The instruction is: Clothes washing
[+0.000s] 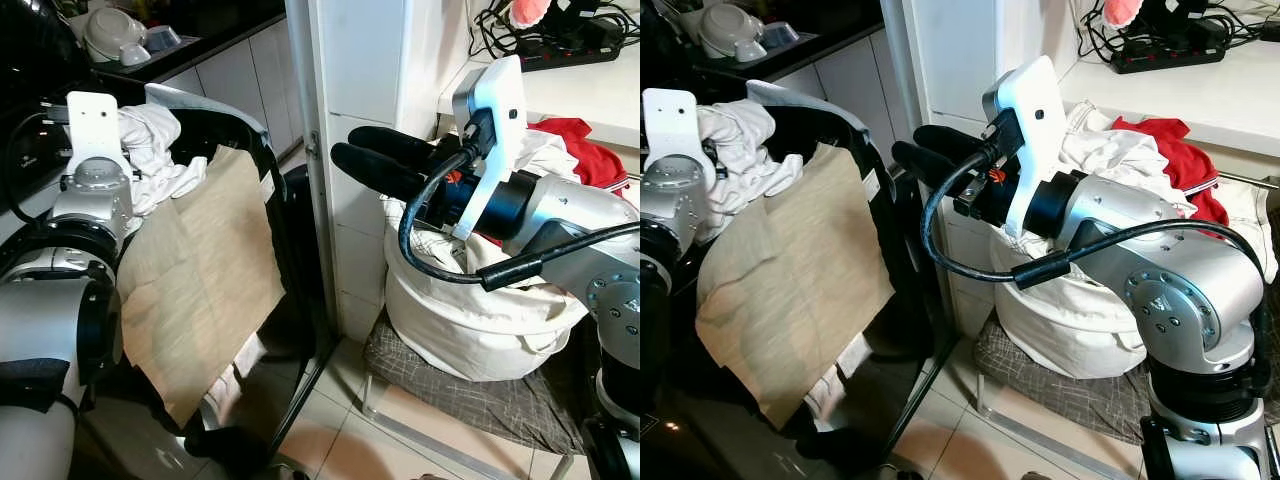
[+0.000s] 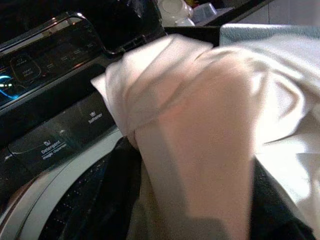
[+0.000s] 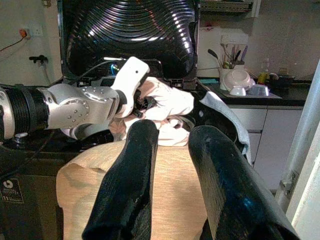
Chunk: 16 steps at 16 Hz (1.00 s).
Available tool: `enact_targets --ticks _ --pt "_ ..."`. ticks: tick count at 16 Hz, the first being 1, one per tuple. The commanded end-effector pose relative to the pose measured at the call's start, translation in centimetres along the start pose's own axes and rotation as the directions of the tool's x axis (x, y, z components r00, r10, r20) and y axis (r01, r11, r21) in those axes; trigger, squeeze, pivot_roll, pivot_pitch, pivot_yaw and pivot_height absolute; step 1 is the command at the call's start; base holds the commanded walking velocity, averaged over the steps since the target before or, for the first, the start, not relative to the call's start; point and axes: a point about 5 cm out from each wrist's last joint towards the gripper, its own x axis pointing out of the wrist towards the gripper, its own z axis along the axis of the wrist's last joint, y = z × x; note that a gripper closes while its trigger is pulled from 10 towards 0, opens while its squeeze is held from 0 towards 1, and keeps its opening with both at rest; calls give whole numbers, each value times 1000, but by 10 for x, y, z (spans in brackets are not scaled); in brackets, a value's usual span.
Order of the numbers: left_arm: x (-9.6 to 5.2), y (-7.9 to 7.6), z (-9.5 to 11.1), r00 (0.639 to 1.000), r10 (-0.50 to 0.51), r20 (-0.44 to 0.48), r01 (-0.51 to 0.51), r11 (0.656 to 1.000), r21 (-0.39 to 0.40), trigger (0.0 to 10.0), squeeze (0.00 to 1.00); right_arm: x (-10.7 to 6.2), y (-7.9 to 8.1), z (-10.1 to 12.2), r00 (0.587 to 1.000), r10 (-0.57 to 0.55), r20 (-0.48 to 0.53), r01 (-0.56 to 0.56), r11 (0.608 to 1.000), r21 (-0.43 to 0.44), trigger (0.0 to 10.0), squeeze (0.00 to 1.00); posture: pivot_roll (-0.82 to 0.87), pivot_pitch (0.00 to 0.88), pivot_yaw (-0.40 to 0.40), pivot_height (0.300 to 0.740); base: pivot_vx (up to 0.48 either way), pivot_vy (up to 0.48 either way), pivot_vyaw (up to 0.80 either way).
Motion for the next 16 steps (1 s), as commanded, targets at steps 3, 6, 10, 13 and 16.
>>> enact_targets --ticks 3,6,10,13,16 --pt "2 15 14 998 56 42 -54 998 -38 10000 1000 0 -6 5 998 -50 24 50 999 -9 10000 0 -172 0 147 740 0 0 0" --pt "2 22 25 992 87 87 -84 996 -42 10000 1000 0 -12 7 995 -95 42 96 995 -7 10000 0 -170 0 146 740 0 0 0" --pt "-1 -7 33 983 -111 143 122 990 -66 10000 204 -3 -36 -5 949 -313 -29 312 949 -46 10000 0 -168 0 149 740 0 0 0" --pt "-20 -73 42 853 -461 244 489 870 -69 10000 0 -19 -72 -32 795 -586 -157 568 810 -146 10000 0 -178 0 155 740 0 0 0" --pt "-63 -143 32 483 -801 354 856 517 1 10000 0 -42 -109 -69 661 -690 -296 652 723 -228 10000 1000 -181 0 155 740 0 0 0"
